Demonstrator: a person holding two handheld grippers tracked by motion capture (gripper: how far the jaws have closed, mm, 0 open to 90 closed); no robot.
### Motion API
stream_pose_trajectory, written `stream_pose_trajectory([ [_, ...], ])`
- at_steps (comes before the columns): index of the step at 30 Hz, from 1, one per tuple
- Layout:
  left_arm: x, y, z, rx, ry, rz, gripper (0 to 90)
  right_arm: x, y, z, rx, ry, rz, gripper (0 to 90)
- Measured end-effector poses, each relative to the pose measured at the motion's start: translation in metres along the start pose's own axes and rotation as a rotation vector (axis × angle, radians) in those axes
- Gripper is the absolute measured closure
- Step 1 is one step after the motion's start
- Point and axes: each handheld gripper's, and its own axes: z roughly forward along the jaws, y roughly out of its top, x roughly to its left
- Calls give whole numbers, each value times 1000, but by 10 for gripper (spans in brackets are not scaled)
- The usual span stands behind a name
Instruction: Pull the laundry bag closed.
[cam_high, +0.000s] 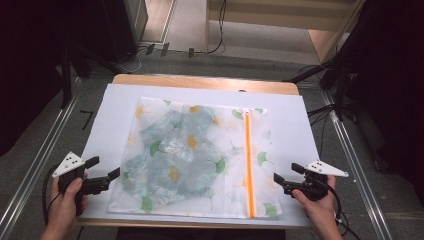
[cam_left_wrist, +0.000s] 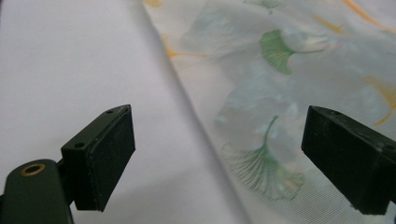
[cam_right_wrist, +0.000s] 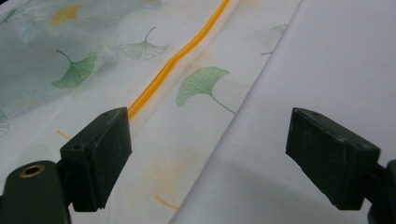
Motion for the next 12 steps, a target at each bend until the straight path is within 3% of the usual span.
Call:
stream_pose_trajectory([
  [4,4,-1,-1,-1,9,-14,100,-7,-8,-15,-3,-26,19,146],
  [12,6,0,2,16,16,-19,100,-11,-10,-15,0,-43,33,147],
])
